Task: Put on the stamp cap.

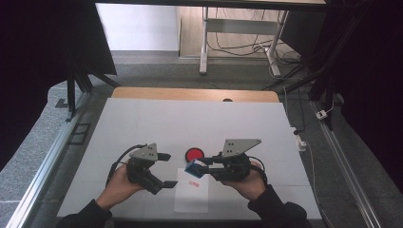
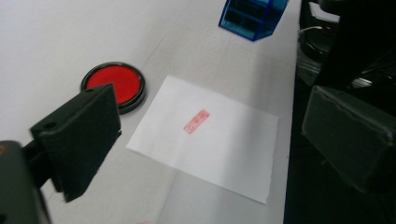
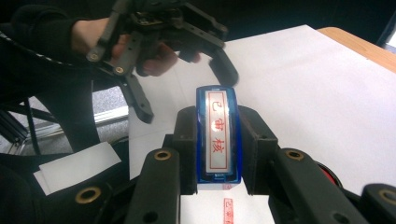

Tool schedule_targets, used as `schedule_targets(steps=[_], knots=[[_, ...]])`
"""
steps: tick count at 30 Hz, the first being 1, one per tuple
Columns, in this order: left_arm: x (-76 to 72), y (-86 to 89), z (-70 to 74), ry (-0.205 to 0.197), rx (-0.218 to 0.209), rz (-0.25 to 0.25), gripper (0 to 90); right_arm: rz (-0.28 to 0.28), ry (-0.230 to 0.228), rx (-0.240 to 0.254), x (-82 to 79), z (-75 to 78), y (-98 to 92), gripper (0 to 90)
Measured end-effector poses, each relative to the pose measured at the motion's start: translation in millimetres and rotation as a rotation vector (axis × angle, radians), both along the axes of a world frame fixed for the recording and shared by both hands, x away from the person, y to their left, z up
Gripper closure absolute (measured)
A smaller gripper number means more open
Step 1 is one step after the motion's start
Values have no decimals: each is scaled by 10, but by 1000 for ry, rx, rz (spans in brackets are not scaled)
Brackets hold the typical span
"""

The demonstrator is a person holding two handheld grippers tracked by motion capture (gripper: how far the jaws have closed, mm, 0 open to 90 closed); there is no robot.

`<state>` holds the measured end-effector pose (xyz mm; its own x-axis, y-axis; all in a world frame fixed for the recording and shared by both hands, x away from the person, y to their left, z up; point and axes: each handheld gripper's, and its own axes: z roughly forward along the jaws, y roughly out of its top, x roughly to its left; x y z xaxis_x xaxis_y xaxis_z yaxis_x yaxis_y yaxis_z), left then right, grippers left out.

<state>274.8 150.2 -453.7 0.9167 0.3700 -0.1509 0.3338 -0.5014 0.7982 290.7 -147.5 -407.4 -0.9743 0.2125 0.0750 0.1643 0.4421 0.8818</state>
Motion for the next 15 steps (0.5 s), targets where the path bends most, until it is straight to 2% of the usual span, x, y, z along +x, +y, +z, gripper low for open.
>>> schedule_targets(steps=[8,15], knots=[[-128,180,1,-6,-14,66,20,-22,6,-9,17,-8,-22,708],[-231,332,-29,7,-21,118,16,-38,7,-12,28,-14,-48,708]])
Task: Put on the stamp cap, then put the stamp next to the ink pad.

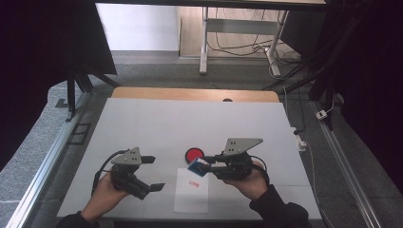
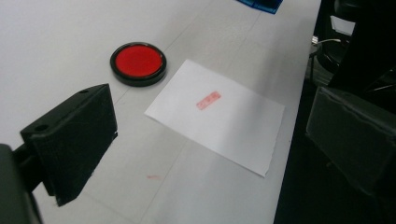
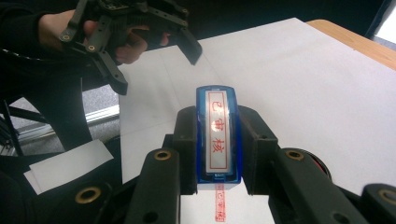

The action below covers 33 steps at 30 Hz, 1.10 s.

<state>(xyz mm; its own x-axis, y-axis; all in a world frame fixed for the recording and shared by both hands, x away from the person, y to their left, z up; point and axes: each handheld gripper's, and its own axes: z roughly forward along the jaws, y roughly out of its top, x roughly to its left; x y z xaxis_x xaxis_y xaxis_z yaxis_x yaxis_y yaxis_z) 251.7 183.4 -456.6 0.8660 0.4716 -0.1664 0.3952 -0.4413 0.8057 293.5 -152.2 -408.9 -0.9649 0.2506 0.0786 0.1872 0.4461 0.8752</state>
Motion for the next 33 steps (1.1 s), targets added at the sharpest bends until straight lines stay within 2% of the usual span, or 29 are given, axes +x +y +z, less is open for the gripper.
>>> schedule_targets(steps=[9,16,20,24,33], knots=[[-131,153,-45,16,10,56,6,-21,2,-12,9,-4,-38,708],[-249,273,-84,23,21,119,0,-42,6,-17,18,-2,-71,708],[-304,356,-111,33,22,152,0,-64,10,-24,34,-5,-99,709],[-358,427,-142,43,40,188,0,-87,8,-28,46,-16,-133,708],[-476,619,-181,70,25,264,0,-140,-3,-50,87,-14,-238,708]])
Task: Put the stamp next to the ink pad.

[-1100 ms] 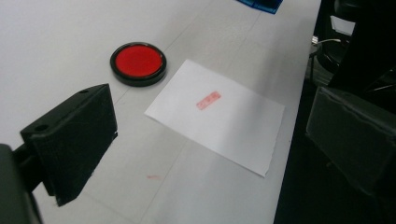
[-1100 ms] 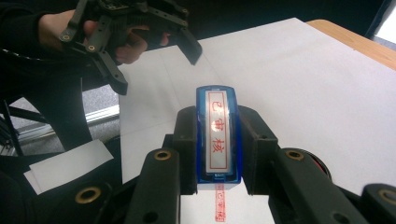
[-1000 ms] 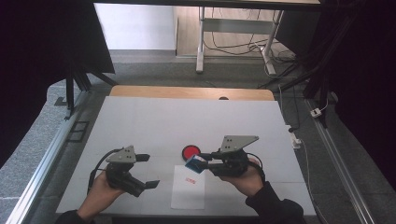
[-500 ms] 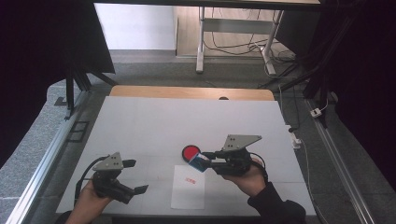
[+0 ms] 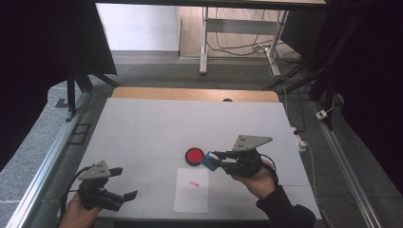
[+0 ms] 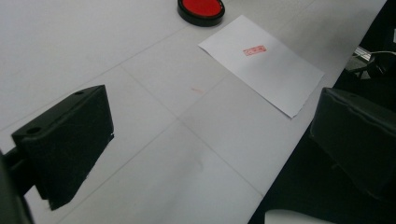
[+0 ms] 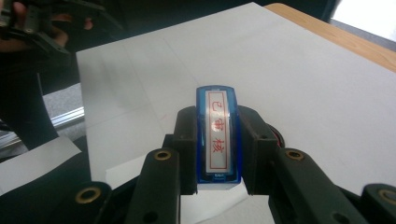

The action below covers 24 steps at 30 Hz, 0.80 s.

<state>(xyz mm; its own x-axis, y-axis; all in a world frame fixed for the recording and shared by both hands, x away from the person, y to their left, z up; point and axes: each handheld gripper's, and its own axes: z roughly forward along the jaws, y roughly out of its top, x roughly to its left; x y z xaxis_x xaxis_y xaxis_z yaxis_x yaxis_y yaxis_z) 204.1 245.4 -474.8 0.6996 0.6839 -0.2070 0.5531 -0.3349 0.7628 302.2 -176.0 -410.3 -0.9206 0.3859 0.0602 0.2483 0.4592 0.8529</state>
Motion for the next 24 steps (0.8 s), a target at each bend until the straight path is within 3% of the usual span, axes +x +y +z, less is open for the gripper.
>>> schedule_targets(steps=[14,24], knots=[[-124,161,-6,-3,39,99,0,-110,-17,-43,118,-48,-199,709],[-132,165,-12,6,52,113,0,-208,-24,-109,258,-133,-354,708]])
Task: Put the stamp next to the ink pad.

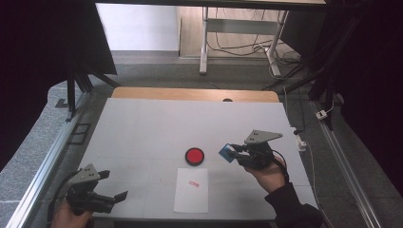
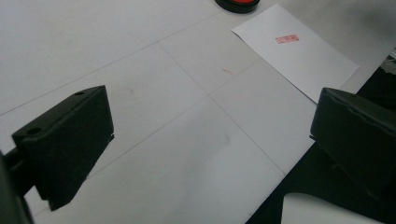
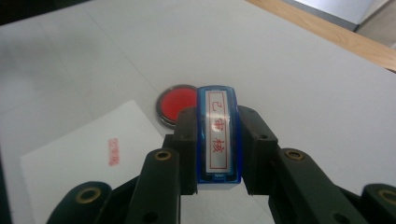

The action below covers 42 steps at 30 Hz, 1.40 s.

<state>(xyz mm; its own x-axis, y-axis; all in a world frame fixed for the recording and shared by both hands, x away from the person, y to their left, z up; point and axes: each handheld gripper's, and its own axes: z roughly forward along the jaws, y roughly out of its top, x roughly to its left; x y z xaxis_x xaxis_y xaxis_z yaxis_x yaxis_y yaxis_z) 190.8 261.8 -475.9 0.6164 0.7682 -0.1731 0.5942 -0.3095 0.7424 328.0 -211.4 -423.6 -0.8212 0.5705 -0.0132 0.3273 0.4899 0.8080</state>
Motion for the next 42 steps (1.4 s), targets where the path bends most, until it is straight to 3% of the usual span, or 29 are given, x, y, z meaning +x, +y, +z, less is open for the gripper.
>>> schedule_targets(steps=[9,19,42], knots=[[-4,-3,-1,3,9,4,0,-77,13,-67,161,-162,-117,708],[1,-5,-3,6,12,6,0,-113,17,-141,261,-309,-150,708],[4,-39,-6,9,41,-3,0,-105,89,-234,397,-590,-111,707]])
